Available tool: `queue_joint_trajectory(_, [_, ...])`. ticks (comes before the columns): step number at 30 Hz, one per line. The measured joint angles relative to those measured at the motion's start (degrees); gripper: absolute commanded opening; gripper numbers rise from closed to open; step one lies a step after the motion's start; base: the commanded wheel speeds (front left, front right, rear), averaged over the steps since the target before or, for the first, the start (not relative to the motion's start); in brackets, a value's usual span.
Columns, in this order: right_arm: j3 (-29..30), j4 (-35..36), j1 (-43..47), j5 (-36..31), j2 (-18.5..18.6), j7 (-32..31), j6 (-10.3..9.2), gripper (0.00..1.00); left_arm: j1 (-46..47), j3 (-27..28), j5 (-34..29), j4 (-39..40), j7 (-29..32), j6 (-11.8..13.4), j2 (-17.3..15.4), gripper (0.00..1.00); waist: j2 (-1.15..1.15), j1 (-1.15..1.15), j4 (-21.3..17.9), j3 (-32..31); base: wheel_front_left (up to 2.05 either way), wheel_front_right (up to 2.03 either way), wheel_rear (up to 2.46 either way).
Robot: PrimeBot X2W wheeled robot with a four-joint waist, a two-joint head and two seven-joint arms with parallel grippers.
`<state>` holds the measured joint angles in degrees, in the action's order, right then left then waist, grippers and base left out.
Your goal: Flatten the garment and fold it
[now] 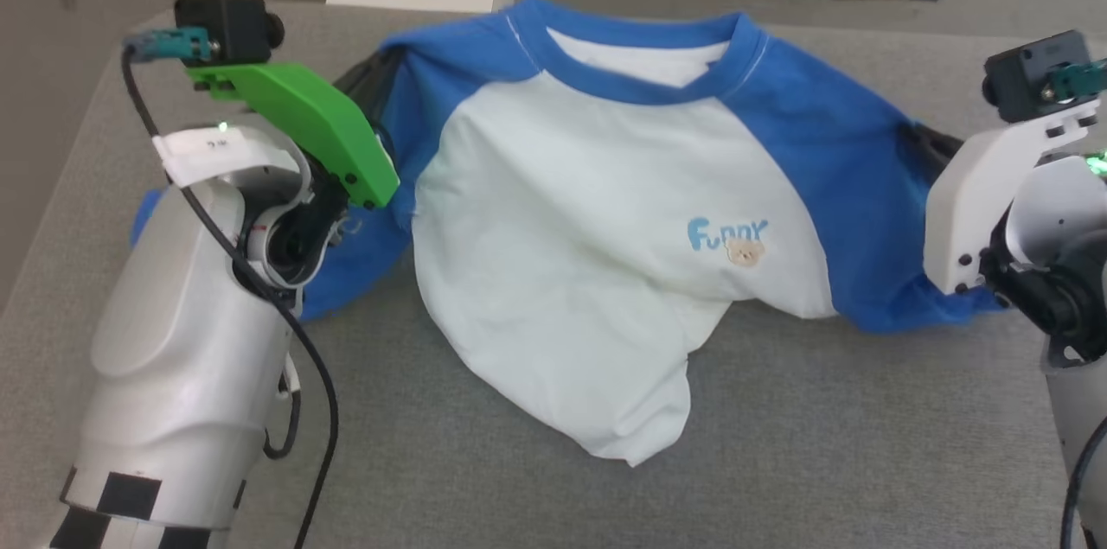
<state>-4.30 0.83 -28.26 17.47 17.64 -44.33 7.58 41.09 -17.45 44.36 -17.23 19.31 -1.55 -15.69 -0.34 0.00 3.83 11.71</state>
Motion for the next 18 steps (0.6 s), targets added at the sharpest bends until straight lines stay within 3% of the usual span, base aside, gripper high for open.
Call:
queue_joint_trajectory(9, [1.67,0.65,-10.60,2.59,-0.45,2.13,0.00,0.00,9.10,0.81,-1.37,1.33,0.15,0.89,-1.08,0.00,0.00,0.00,-2.85,-2.69,0.00,0.00,0.00])
queue_joint_trajectory(13, [1.19,-3.55,-20.28,3.39,-0.22,2.54,0.00,0.00,16.75,1.08,-3.79,-1.08,-0.10,1.38,-1.65,0.00,0.00,0.00,-3.85,-1.18,0.00,0.00,0.00])
queue_joint_trajectory(18, [1.32,-11.09,-33.71,2.64,-2.76,4.80,0.00,0.00,27.17,1.16,-7.34,-5.58,-1.88,2.46,-2.44,0.00,0.00,0.00,-4.86,2.09,0.00,0.00,0.00])
